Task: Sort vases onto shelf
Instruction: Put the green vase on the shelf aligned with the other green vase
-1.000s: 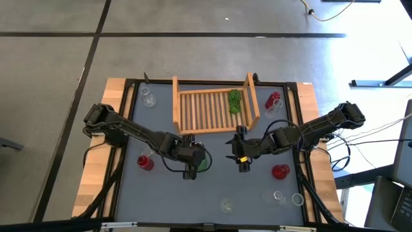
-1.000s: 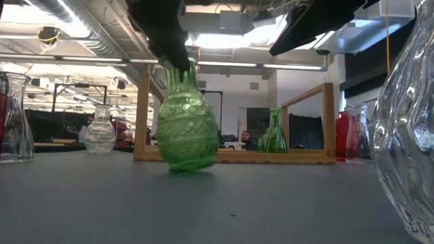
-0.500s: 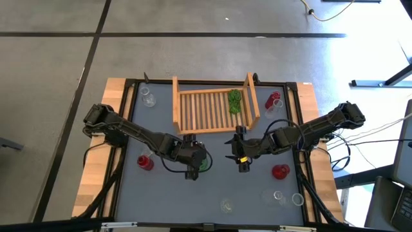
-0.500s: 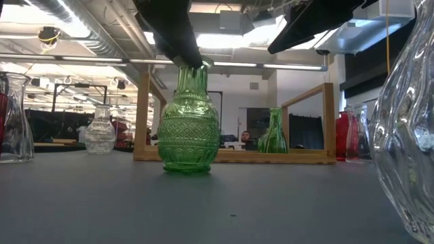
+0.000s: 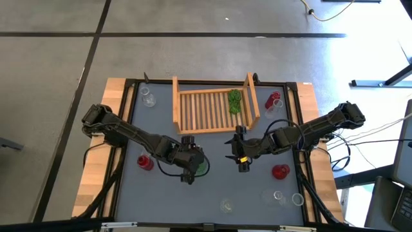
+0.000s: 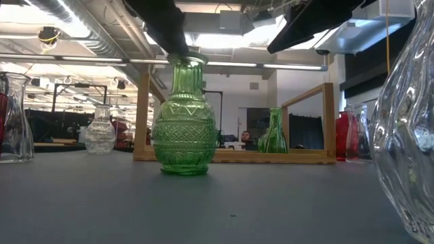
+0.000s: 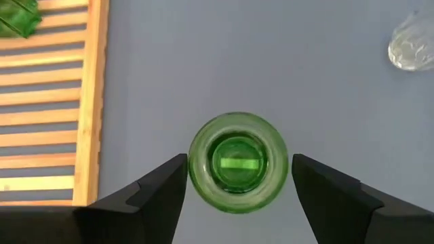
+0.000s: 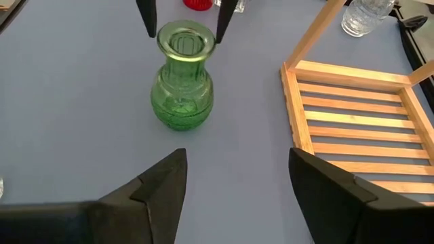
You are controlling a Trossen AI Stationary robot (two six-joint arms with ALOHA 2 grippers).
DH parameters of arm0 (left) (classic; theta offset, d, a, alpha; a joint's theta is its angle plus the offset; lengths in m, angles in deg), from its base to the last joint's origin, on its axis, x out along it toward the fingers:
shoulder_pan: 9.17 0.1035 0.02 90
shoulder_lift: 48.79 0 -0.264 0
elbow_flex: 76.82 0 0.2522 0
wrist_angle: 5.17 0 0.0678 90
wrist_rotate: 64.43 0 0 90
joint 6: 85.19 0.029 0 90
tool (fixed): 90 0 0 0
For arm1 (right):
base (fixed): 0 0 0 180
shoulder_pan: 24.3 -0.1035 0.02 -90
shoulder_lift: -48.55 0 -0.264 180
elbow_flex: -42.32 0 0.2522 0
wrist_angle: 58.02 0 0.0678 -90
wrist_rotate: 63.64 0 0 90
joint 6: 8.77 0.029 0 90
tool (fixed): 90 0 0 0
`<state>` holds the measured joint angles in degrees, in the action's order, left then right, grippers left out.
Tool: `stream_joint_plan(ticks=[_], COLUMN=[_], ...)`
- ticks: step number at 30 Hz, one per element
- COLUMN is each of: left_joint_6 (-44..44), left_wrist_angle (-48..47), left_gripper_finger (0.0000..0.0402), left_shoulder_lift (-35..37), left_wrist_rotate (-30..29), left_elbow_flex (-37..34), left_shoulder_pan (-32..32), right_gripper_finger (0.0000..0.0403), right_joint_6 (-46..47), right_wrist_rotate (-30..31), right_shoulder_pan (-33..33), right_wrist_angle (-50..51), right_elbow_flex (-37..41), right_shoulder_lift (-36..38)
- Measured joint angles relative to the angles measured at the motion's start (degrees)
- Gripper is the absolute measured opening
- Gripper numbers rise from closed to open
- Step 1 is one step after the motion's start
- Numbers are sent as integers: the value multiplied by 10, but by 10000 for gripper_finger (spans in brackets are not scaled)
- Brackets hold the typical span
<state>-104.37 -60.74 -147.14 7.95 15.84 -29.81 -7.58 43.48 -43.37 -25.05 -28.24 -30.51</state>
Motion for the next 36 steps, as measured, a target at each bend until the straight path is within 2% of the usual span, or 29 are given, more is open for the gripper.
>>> stream_joint_plan(ticks=[7, 11, 13, 16, 22, 25, 28, 33, 36], left_joint_6=[-1, -15, -36, -83, -165, -172, -173, -183, -192], left_wrist_angle=[-22, -47, -73, -89, -33, 25, 79, 122, 136], left_gripper_finger=[259, 259, 259, 259, 259, 259, 259, 259, 259], left_shoulder_lift=[17, 51, 74, 111, 171, 191, 200, 205, 204], left_wrist_rotate=[-3, -28, -59, -140, -249, -289, -314, -345, -362], left_elbow_flex=[1, 1, -2, -29, -142, -206, -258, -326, -345], left_shoulder_pan=[4, -10, -28, -66, -151, -183, -201, -226, -246], right_gripper_finger=[243, 243, 243, 243, 246, 269, 313, 387, 392], right_joint_6=[0, -1, -1, 3, -16, -31, -32, -31, -32], right_wrist_rotate=[0, -1, -2, -1, -35, -65, -76, -22, -16], right_shoulder_pan=[0, 0, 0, 0, 1, 1, 1, 0, 0], right_wrist_angle=[-5, -19, -28, -48, -127, -174, -226, -273, -268], right_elbow_flex=[0, 0, 0, -1, -1, -1, 0, 0, 0], right_shoulder_lift=[0, 0, 0, -10, -55, -75, -83, -89, -88])
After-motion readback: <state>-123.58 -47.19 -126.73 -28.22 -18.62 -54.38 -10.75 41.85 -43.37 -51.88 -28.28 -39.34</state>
